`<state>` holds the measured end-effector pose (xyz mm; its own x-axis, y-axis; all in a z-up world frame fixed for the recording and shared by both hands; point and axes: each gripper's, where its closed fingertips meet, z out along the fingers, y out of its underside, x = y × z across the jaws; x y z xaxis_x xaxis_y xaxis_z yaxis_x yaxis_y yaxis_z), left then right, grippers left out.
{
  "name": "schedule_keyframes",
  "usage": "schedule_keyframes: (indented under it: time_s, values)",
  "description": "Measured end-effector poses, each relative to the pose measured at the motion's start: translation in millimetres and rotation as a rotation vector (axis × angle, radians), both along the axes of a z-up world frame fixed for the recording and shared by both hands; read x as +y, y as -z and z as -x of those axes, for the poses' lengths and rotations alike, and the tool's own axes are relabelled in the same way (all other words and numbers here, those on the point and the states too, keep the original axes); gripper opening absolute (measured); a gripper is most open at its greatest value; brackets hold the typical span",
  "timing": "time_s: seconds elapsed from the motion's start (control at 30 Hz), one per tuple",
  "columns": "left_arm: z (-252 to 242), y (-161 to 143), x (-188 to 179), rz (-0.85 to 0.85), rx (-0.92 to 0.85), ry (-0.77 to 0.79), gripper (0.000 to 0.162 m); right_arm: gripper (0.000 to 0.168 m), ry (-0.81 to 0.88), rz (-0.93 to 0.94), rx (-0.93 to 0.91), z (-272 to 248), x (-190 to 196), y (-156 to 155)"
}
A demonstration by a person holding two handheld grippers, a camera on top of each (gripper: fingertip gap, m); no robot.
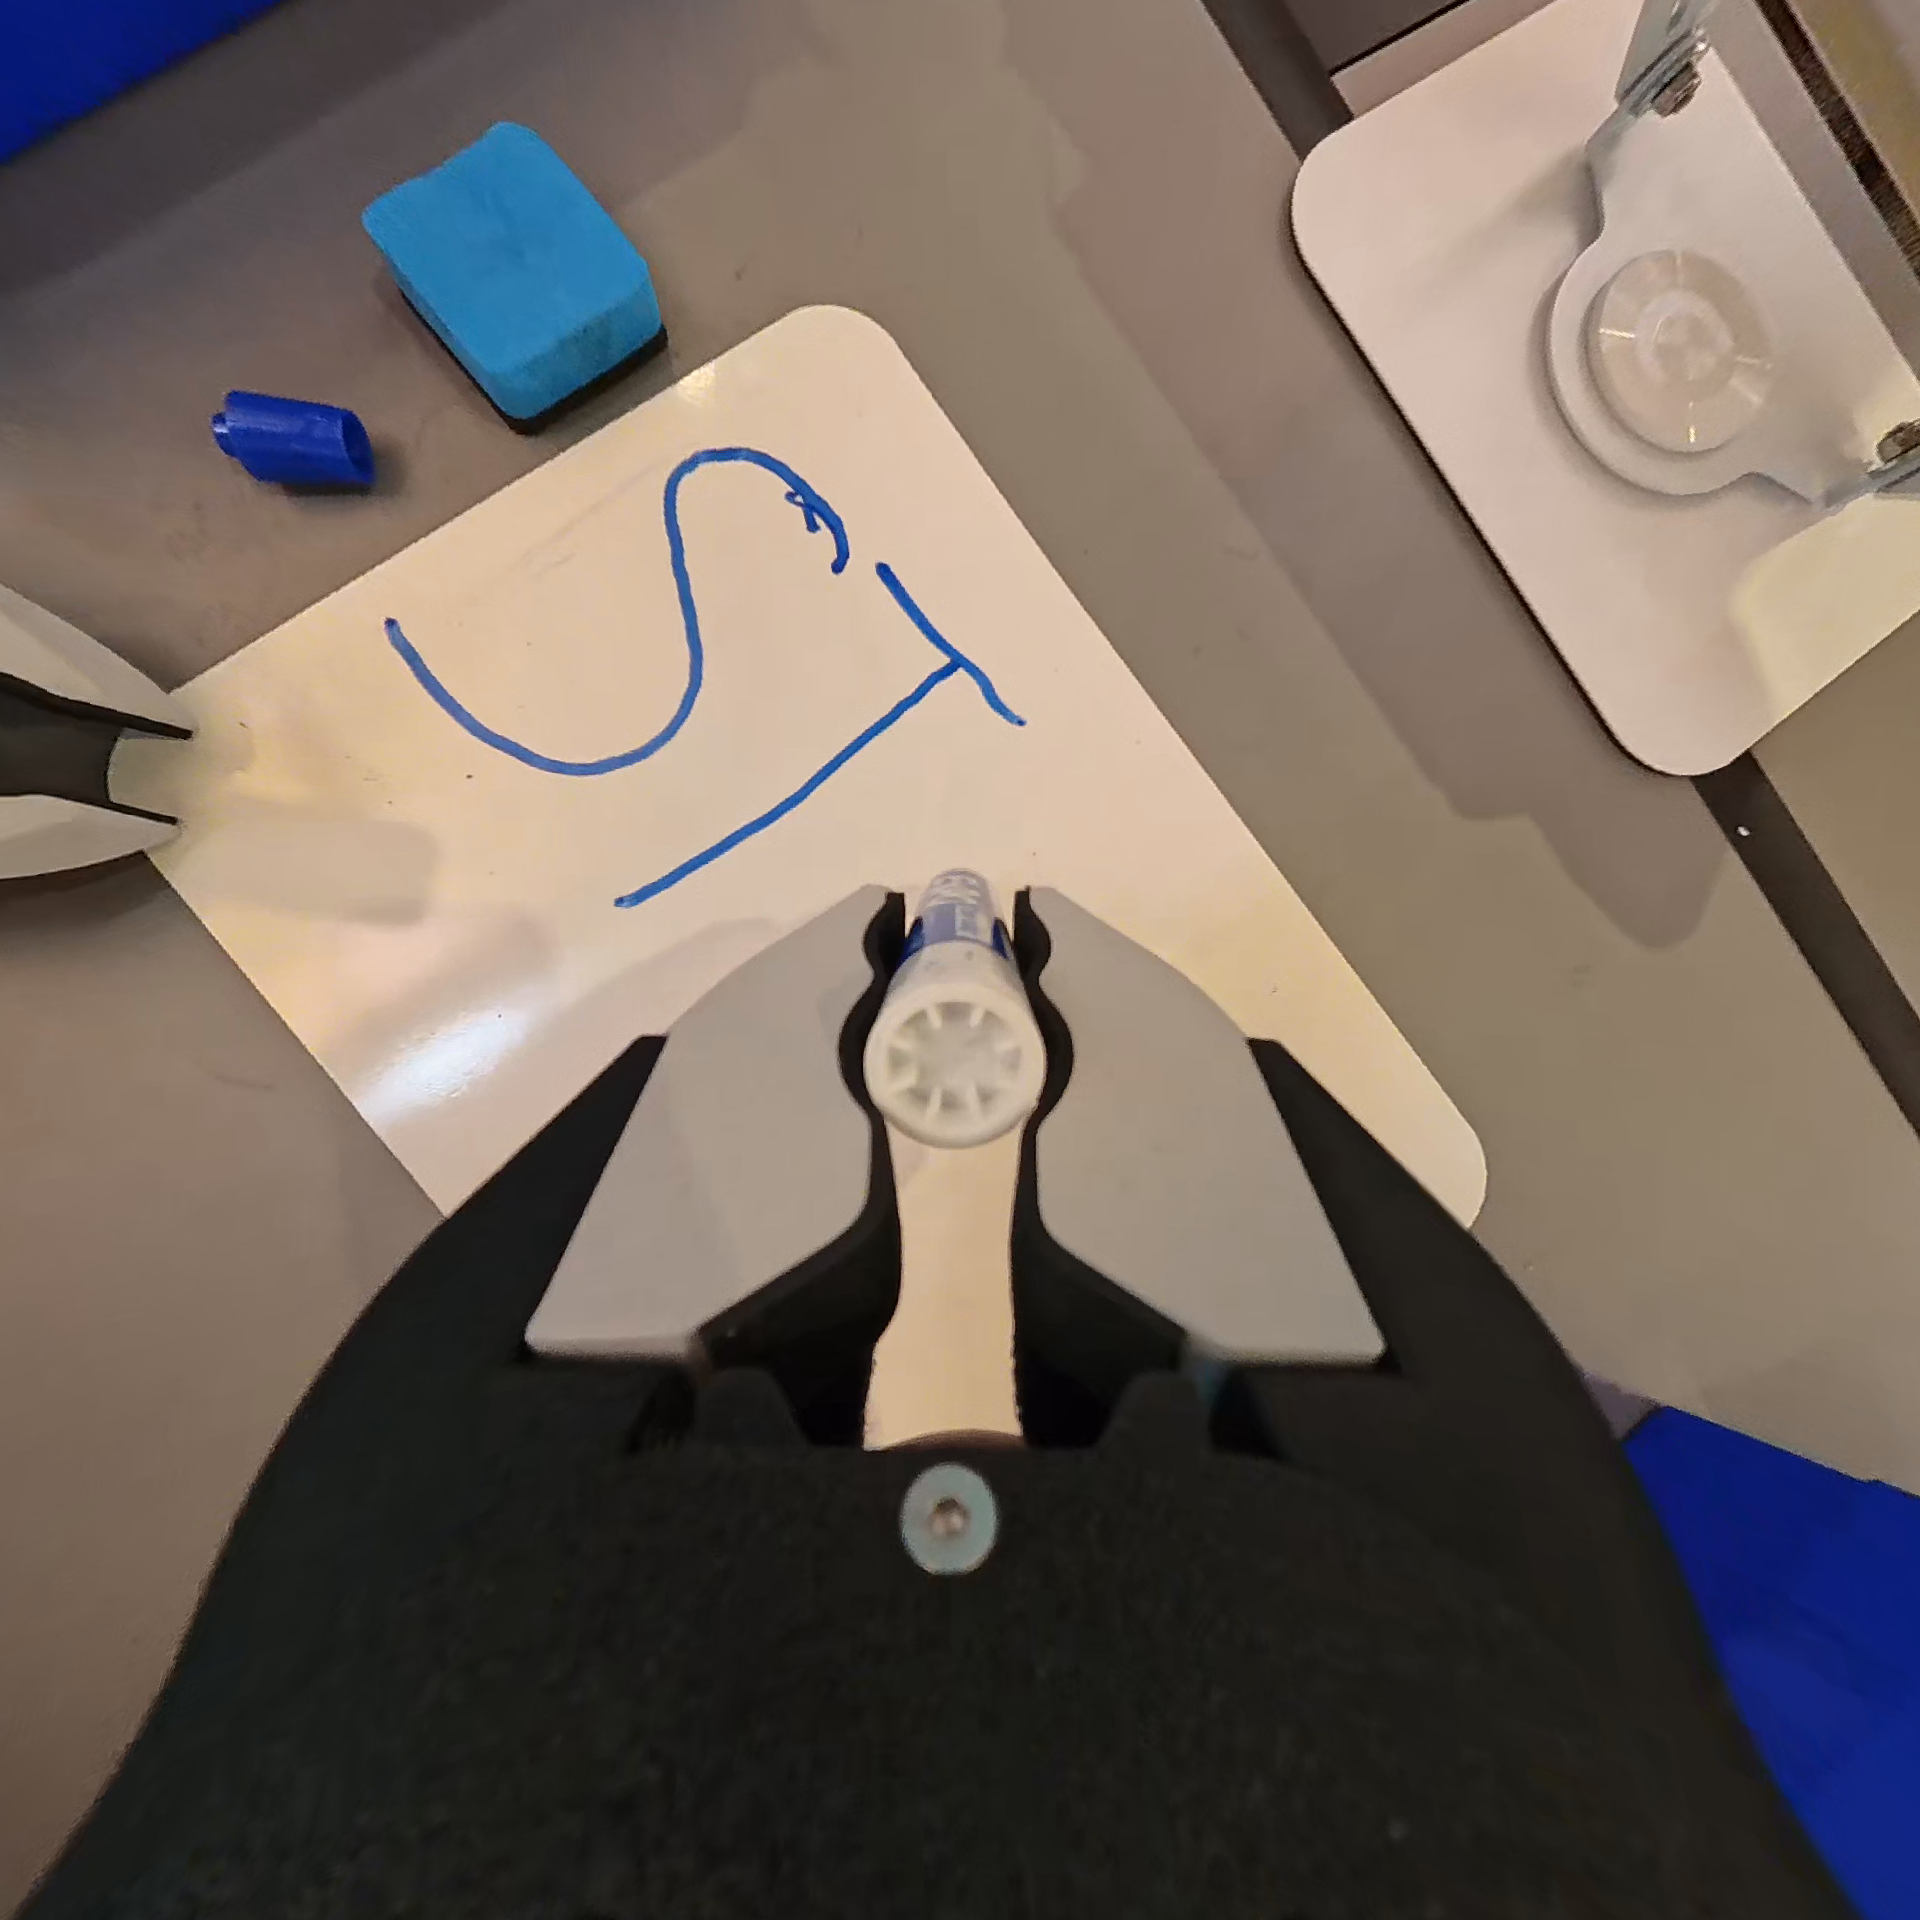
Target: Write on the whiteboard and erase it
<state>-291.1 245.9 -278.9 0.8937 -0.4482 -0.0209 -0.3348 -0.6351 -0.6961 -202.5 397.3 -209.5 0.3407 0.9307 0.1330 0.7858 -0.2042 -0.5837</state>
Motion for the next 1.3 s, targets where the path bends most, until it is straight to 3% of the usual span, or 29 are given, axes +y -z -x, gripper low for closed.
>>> schedule_keyframes:
  time_s: [1.3]
  values:
    - [1.5, -0.5, 0.6, 0.004, -0.025, 0.000, 0.019, 0.020, -0.038, -0.015, -0.082, 26.0, 9.3, 22.1]
